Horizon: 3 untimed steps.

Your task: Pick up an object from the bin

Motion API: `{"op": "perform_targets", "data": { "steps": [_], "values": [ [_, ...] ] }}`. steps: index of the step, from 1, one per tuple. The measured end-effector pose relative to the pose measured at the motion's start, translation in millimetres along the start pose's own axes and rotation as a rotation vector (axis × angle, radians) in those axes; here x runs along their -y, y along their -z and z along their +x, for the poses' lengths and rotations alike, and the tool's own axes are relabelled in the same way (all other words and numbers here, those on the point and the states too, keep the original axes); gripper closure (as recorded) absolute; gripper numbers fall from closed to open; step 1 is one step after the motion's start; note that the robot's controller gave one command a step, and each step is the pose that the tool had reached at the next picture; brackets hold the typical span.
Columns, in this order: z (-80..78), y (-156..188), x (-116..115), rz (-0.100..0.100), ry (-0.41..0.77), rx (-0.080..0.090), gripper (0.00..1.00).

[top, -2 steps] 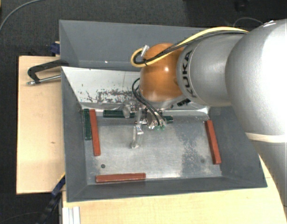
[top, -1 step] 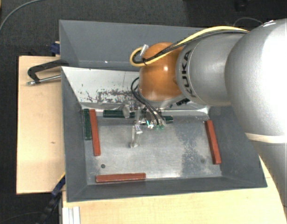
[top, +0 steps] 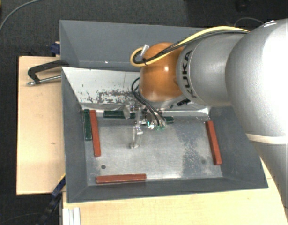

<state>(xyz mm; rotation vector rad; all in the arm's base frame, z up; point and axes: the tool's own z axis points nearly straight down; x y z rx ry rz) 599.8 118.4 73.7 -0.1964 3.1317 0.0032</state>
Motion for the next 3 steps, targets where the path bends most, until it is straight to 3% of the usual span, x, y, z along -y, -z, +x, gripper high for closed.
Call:
{"op": "perform_targets", "data": {
  "steps": [3],
  "values": [
    [0.0,0.0,0.0,0.0,0.0,0.0,0.0]
  ]
}}
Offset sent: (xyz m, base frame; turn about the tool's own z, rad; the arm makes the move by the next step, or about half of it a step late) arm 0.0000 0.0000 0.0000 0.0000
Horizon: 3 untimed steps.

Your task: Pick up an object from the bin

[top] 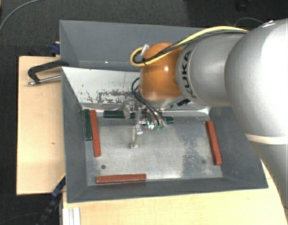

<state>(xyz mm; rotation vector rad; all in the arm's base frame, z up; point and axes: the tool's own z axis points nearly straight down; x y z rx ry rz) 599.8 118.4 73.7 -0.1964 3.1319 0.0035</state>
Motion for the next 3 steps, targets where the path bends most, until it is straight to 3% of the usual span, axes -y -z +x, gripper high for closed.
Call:
{"op": "perform_targets", "data": {
  "steps": [3],
  "values": [
    [0.0,0.0,0.0,0.0,0.0,0.0,0.0]
  ]
}}
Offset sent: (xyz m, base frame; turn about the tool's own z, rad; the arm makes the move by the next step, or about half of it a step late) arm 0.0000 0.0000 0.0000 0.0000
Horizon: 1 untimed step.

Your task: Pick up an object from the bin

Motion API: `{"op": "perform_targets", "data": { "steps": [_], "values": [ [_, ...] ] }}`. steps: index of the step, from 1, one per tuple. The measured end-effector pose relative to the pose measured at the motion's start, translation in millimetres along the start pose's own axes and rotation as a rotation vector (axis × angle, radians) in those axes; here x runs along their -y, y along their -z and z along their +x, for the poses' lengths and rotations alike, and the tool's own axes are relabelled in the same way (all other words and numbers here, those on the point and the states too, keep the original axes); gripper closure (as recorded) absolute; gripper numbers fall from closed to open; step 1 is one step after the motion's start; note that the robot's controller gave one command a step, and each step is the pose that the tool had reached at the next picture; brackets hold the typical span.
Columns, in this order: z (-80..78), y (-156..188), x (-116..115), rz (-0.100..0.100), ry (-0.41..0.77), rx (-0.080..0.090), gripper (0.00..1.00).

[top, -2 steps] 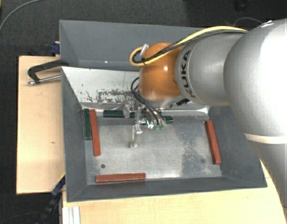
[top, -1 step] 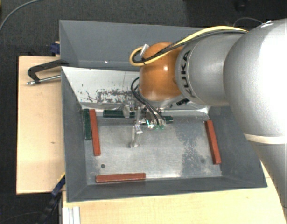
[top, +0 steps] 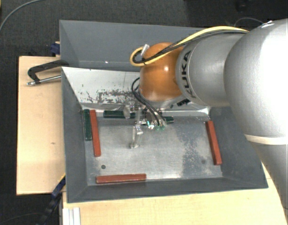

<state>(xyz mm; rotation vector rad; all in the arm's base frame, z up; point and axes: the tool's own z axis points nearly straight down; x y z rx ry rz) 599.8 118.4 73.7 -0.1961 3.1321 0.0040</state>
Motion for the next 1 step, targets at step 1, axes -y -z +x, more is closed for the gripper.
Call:
{"op": "perform_targets", "data": {
  "steps": [1],
  "values": [
    [0.0,0.0,0.0,0.0,0.0,0.0,0.0]
  ]
}}
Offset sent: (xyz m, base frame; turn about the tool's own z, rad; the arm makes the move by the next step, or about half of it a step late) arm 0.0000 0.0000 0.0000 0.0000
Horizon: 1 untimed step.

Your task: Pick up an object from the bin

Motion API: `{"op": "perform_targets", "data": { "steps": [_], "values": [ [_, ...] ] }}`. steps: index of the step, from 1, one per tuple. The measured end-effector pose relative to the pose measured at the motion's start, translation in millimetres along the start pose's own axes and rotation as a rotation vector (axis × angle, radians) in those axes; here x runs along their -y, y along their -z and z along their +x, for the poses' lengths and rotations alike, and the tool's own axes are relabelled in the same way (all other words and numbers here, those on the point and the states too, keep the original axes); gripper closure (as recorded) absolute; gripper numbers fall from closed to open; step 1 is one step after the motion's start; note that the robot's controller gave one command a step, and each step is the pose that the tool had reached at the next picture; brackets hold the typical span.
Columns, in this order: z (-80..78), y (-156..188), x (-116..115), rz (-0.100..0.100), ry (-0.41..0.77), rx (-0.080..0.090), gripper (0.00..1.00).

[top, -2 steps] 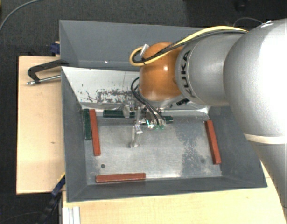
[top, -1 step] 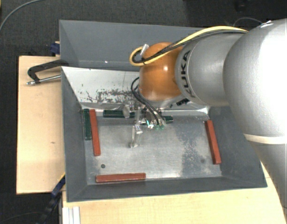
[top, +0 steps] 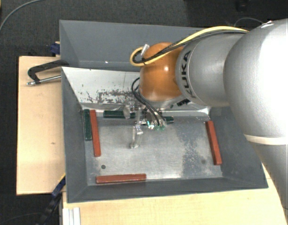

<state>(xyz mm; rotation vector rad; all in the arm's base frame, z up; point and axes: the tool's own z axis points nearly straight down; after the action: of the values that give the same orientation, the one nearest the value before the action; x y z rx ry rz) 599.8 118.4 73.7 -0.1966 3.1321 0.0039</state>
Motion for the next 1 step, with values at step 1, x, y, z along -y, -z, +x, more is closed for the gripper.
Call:
{"op": "perform_targets", "data": {
  "steps": [1],
  "values": [
    [0.0,0.0,0.0,0.0,0.0,0.0,0.0]
  ]
}}
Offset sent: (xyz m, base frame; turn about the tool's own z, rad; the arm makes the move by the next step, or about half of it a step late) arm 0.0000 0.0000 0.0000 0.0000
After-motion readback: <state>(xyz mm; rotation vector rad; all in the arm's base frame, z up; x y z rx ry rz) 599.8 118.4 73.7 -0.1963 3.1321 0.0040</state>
